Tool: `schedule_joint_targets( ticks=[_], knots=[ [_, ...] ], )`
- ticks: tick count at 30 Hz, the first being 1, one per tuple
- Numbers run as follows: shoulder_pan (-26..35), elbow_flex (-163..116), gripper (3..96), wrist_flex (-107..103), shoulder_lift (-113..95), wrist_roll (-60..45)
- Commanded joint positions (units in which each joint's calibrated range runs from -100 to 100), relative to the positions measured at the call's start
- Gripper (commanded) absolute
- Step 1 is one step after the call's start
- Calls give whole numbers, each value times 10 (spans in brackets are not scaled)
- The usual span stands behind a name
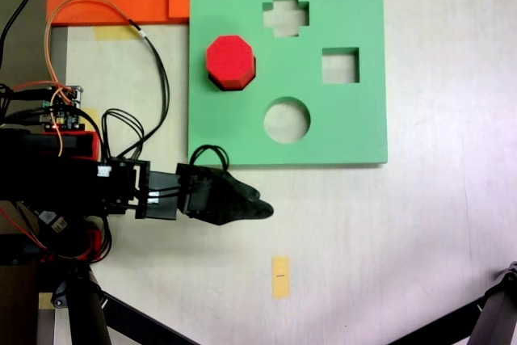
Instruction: Put the octagonal pillar block into the corresponding hole
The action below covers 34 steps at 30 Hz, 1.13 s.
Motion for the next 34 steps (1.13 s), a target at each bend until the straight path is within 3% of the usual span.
schedule_joint_targets(
  ticks=[1, 5, 8, 13, 34],
  knots=[
    [-7, -128, 517, 177, -14, -7],
    [-6, -434, 515, 383, -14, -48],
    [2, -480, 514, 412, -14, -59],
    [3, -480, 486, 160, -14, -65],
    [7, -480, 493, 175, -14, -64]
  ],
)
